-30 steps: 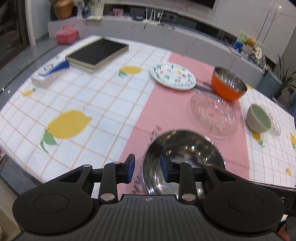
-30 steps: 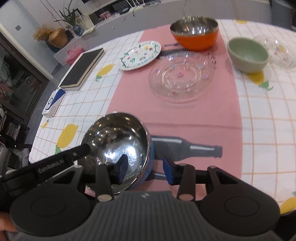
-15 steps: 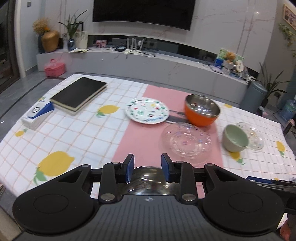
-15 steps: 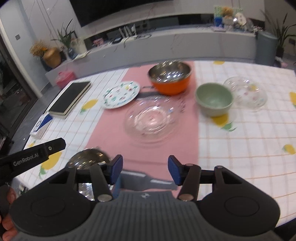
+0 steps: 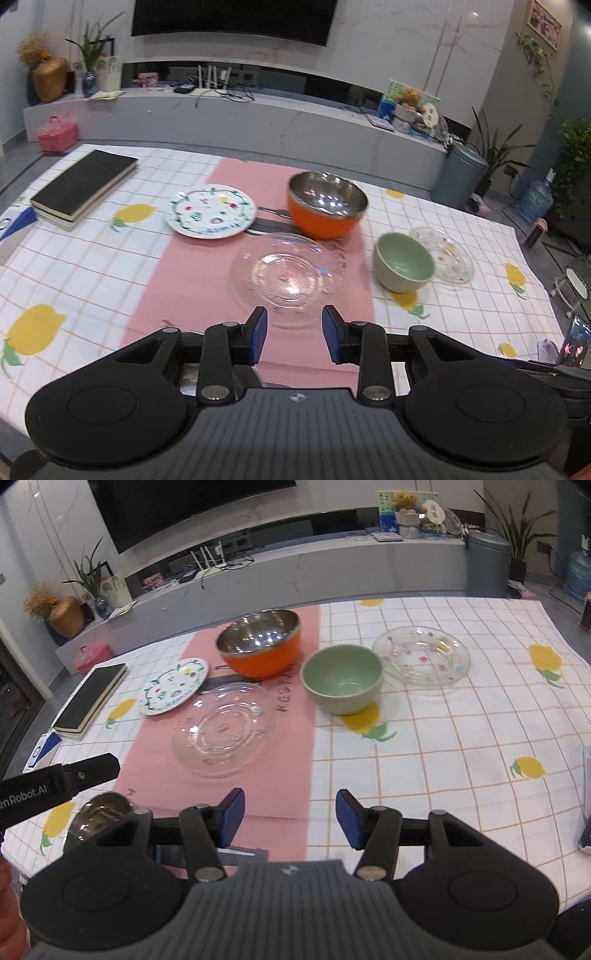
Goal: Organize plates and bowls
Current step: 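Carry the blue steel bowl toward the orange steel bowl, then lower the blue steel bowl into the orange steel bowl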
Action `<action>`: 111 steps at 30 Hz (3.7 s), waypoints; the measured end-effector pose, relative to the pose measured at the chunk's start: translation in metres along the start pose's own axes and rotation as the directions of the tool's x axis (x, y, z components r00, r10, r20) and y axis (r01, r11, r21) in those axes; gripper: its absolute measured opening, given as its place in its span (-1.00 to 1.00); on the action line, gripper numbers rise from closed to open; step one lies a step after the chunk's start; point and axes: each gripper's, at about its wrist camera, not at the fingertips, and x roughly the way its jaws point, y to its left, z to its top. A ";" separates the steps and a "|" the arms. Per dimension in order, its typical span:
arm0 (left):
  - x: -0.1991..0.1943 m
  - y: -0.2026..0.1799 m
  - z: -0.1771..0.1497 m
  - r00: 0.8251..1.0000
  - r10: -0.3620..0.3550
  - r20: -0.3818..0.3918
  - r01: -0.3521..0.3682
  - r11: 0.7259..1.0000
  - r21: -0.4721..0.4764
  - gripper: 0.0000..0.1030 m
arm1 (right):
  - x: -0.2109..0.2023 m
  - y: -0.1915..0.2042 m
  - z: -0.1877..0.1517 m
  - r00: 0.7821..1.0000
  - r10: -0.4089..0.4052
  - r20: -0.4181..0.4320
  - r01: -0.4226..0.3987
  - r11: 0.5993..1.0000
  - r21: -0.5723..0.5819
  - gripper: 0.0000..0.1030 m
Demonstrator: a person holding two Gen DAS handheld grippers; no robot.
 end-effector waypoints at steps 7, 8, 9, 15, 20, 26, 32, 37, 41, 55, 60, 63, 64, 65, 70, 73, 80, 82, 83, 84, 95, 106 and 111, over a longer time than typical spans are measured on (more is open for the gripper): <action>0.025 -0.007 0.004 0.999 -0.024 -0.047 0.024 1.000 0.002 -0.18 | 0.014 -0.006 0.004 1.000 -0.002 -0.004 0.002 1.000 0.002 0.06; 0.029 -0.007 0.006 0.999 -0.023 -0.050 0.023 1.000 0.004 -0.15 | 0.017 -0.007 0.006 1.000 -0.001 -0.003 0.001 1.000 0.001 0.06; 0.032 -0.007 0.007 0.998 -0.021 -0.053 0.022 1.000 0.006 -0.14 | 0.020 -0.007 0.008 1.000 -0.001 0.000 0.001 1.000 -0.001 0.06; 0.058 0.000 0.018 0.996 -0.012 -0.087 0.010 1.000 -0.015 -0.13 | 0.040 -0.005 0.020 1.000 0.017 0.012 -0.017 1.000 -0.017 0.05; 0.079 0.011 0.030 0.994 0.011 -0.113 -0.015 0.999 -0.037 -0.13 | 0.063 -0.001 0.033 0.999 0.039 -0.005 -0.039 0.999 -0.022 0.05; 0.097 0.022 0.051 0.993 0.025 -0.112 -0.031 0.998 -0.049 -0.13 | 0.089 0.010 0.050 0.998 0.065 -0.020 -0.065 0.997 -0.045 0.05; 0.118 0.035 0.067 0.989 0.019 -0.149 -0.028 0.998 -0.060 -0.13 | 0.112 0.016 0.062 0.995 0.087 -0.045 -0.089 0.995 -0.047 -0.01; 0.129 0.042 0.078 0.987 0.005 -0.160 -0.018 0.997 -0.076 -0.14 | 0.121 0.020 0.075 0.992 0.115 -0.045 -0.118 0.992 -0.051 -0.04; 0.135 0.038 0.091 0.989 -0.013 -0.146 0.002 0.997 -0.077 -0.14 | 0.123 0.025 0.090 0.991 0.132 -0.023 -0.133 0.989 -0.062 -0.05; 0.188 0.014 0.140 0.994 -0.062 -0.088 0.054 0.995 -0.085 0.07 | 0.157 0.003 0.167 0.999 0.021 0.041 -0.023 0.999 0.042 -0.04; 0.211 0.019 0.150 0.996 -0.048 -0.078 0.037 0.990 -0.134 0.08 | 0.178 -0.003 0.178 1.000 0.016 0.018 -0.018 0.996 0.086 -0.04; 0.223 0.020 0.153 0.995 -0.044 -0.087 0.031 0.989 -0.145 0.08 | 0.190 -0.004 0.181 1.000 0.022 -0.008 -0.021 0.994 0.106 -0.04; 0.227 0.020 0.153 0.995 -0.040 -0.095 0.026 0.989 -0.144 0.08 | 0.194 -0.005 0.181 1.000 0.026 -0.017 -0.024 0.993 0.114 -0.04; 0.231 0.020 0.153 0.994 -0.033 -0.103 0.018 0.990 -0.140 0.07 | 0.197 -0.005 0.181 0.999 0.034 -0.024 -0.030 0.992 0.123 -0.04; 0.243 0.020 0.151 0.991 -0.036 -0.132 0.017 0.989 -0.144 -0.26 | 0.205 -0.005 0.181 0.997 0.066 -0.048 -0.058 0.987 0.150 -0.22; 0.246 0.018 0.150 0.990 -0.033 -0.140 0.013 0.989 -0.145 -0.44 | 0.211 -0.005 0.182 0.995 0.079 -0.068 -0.066 0.982 0.177 -0.37; 0.249 0.020 0.151 0.988 -0.006 -0.153 -0.015 0.991 -0.132 -0.83 | 0.215 -0.008 0.182 0.996 0.041 -0.080 -0.026 0.982 0.185 -0.69; 0.246 0.020 0.151 0.988 -0.006 -0.155 -0.014 0.992 -0.128 -0.88 | 0.213 -0.008 0.182 0.996 0.036 -0.085 -0.019 0.982 0.186 -0.71; 0.245 0.019 0.150 0.988 -0.007 -0.154 -0.012 0.992 -0.125 -0.88 | 0.212 -0.008 0.182 0.996 0.033 -0.087 -0.016 0.982 0.187 -0.72; 0.243 0.019 0.150 0.988 -0.008 -0.154 -0.011 0.992 -0.123 -0.88 | 0.210 -0.008 0.181 0.996 0.031 -0.088 -0.014 0.982 0.188 -0.72; 0.200 0.012 0.150 0.992 0.000 -0.124 -0.014 0.994 -0.105 -0.89 | 0.171 -0.003 0.172 0.998 0.047 -0.051 -0.037 0.982 0.185 -0.75; 0.122 0.009 0.136 0.996 0.021 -0.084 -0.030 0.993 -0.115 -0.89 | 0.091 0.008 0.144 0.995 0.102 -0.006 -0.100 0.979 0.179 -0.75; 0.076 0.014 0.122 0.998 0.026 -0.051 -0.032 0.991 -0.132 -0.88 | 0.050 0.016 0.123 0.988 0.151 0.015 -0.151 0.974 0.170 -0.75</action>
